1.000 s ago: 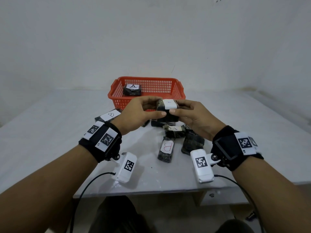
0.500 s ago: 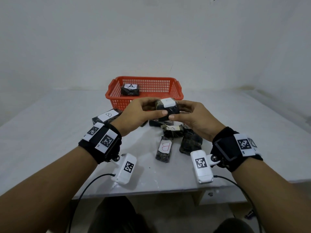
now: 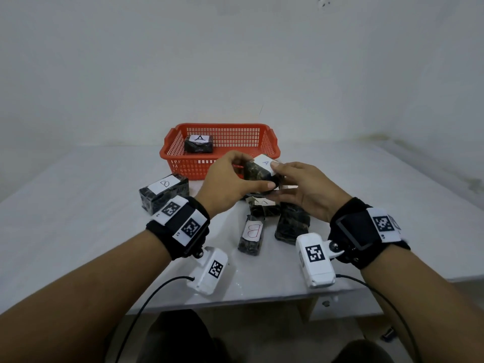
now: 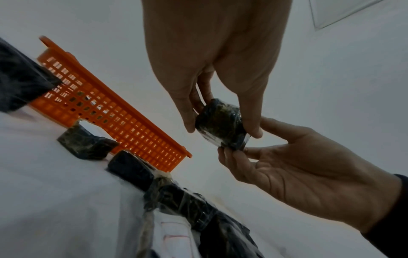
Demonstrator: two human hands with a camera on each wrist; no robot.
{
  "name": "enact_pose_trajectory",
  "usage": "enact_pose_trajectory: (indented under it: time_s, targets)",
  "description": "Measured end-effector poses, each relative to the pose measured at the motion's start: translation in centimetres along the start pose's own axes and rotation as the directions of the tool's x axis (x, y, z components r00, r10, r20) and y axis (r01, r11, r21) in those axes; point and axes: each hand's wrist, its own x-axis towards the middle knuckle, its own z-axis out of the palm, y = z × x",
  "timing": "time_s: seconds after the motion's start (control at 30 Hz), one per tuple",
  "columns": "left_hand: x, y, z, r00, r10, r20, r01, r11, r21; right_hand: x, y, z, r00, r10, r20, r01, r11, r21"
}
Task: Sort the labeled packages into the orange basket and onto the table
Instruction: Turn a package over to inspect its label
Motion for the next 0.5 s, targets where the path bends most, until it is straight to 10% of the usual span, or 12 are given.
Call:
enact_pose_trajectory:
  time_s: [0.5]
  targets:
    - [8.2, 3.9, 13.4, 0.911, -0.232, 0.341, 0.321, 0.919, -0.23, -0.1, -2.0, -11.5, 0.954, -0.01, -0.3, -0.008, 0.998, -0.058]
